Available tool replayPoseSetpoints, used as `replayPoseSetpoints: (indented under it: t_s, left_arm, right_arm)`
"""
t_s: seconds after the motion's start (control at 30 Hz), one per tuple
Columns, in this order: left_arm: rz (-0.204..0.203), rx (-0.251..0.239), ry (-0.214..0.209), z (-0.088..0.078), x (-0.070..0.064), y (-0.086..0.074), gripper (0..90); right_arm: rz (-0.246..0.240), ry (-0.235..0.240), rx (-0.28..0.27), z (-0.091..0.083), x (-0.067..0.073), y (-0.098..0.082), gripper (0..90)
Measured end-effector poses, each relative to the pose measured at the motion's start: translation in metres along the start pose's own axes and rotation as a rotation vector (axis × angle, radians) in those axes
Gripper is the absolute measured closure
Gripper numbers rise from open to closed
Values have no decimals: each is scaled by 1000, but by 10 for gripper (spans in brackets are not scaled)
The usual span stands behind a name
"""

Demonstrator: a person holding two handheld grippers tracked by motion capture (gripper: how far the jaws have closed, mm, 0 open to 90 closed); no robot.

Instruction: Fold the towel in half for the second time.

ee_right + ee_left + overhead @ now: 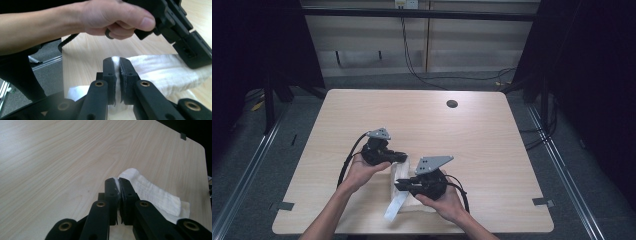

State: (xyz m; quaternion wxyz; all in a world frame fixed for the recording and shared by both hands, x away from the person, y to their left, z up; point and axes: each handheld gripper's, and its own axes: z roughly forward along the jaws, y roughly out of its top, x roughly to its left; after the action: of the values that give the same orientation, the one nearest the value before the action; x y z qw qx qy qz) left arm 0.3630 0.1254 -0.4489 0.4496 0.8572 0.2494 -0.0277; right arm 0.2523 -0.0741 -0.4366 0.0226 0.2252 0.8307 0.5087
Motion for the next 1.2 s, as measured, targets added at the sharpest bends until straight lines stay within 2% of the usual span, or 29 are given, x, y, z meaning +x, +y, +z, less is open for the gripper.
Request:
replayPoseSetpoints:
  t_s: [0.07, 0.2, 0.33, 0.4, 0.43, 0.57, 0.67, 0.8, 0.87, 1.2]
  left_arm:
    - [0, 4, -3, 1, -1, 0, 863]
    - [-2, 22, -18, 11, -2, 1, 862]
    - [-14, 39, -6, 18, -4, 0, 861]
    - [-15, 36, -6, 20, -4, 0, 861]
    - [-20, 29, -16, 22, -6, 1, 861]
    - [0, 41, -24, 26, -12, 5, 859]
    - [0, 53, -24, 32, -12, 6, 858]
    - [-14, 68, -33, 44, -13, 6, 857]
    - [-17, 63, -40, 50, -14, 6, 856]
    - [-9, 79, -59, 72, -22, 11, 848]
  right_arm:
    - [19, -2, 0, -3, -1, -5, 843]
    - [20, -34, 21, -11, -1, -15, 843]
    - [36, -53, 18, -21, -4, -20, 843]
    - [37, -56, 14, -22, -5, -21, 843]
    - [31, -57, 28, -24, -4, -23, 842]
    - [22, -61, 33, -28, -1, -26, 842]
    - [30, -71, 39, -31, -2, -31, 841]
    - [45, -86, 66, -32, -4, -41, 840]
    - [26, -98, 89, -34, -4, -42, 839]
    - [47, -128, 141, -44, -10, -61, 835]
